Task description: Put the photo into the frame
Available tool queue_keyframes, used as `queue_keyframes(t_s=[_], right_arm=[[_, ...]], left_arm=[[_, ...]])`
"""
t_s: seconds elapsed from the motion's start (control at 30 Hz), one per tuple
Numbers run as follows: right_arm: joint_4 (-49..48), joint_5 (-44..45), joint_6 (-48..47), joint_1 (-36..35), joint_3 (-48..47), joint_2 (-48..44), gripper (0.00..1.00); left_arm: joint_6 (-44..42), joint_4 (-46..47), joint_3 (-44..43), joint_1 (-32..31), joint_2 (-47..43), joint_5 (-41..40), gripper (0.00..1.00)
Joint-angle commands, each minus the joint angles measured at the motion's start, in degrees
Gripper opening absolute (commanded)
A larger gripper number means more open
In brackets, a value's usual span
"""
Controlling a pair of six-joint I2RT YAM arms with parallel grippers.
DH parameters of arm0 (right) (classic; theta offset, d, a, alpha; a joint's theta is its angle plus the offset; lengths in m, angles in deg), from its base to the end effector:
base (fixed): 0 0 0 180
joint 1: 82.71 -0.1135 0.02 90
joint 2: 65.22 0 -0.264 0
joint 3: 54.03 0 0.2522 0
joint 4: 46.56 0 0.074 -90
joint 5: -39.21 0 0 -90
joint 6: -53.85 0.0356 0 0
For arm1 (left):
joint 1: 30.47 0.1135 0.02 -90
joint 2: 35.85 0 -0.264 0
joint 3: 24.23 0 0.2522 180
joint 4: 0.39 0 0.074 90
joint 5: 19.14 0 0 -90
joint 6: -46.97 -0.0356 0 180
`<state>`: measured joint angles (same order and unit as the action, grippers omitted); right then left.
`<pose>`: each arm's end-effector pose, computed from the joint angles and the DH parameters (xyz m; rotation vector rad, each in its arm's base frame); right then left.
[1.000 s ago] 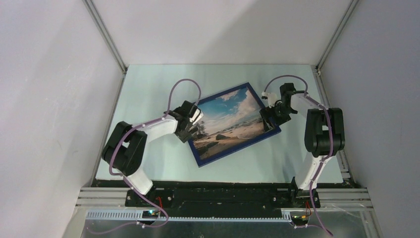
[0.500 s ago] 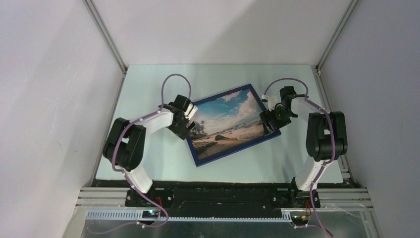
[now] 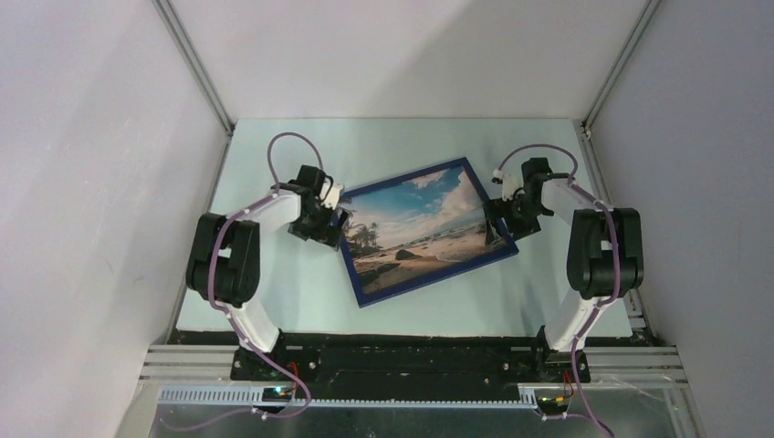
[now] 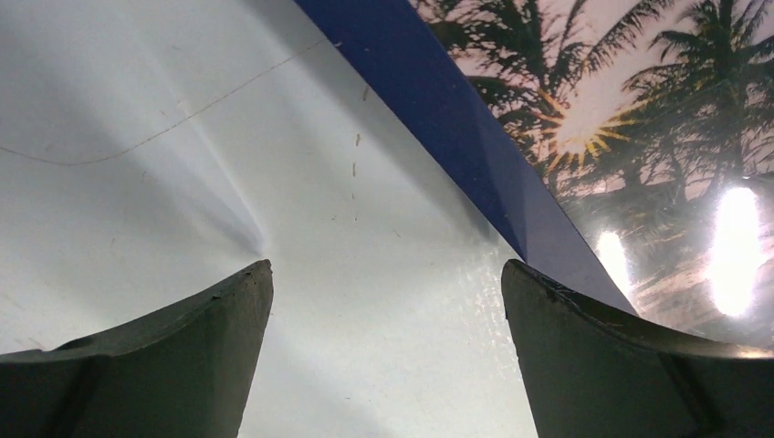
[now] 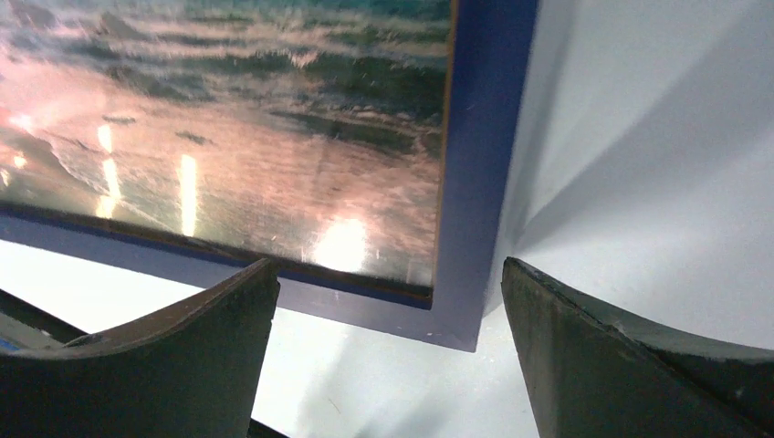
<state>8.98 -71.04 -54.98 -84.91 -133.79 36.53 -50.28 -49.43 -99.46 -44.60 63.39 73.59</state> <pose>0.3301 0.0250 0.1727 -0.5731 2.7838 0.4572 0.3145 -0.0809 0.1667 0.5382 2.7964 -0.0932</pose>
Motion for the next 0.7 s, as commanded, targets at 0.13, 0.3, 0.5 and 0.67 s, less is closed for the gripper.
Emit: queue_keyframes(t_s=[0.13,0.3,0.5,0.67], right_arm=[[-3.3,-1.3,7.6,1.7,-8.8,3.3,0.96],[-2.4,-3.6,8.7,1.7,-14.2,8.8,0.96],[-1.4,-6.2,9.4,1.7,-16.8,13.0,0.95],[0.0,-9.2,9.0,1.7,-15.9,12.8,0.95]], left_arm=[[5.0,-0.2,-1.9,4.2,-0.5,6.0,1.00],[6.6,-0.7,-2.7,5.6,1.9,7.8,1.00],[9.3,-1.2,-4.4,6.5,3.6,8.4,1.00],[10.5,-1.6,-5.4,6.5,4.4,8.7,1.00]])
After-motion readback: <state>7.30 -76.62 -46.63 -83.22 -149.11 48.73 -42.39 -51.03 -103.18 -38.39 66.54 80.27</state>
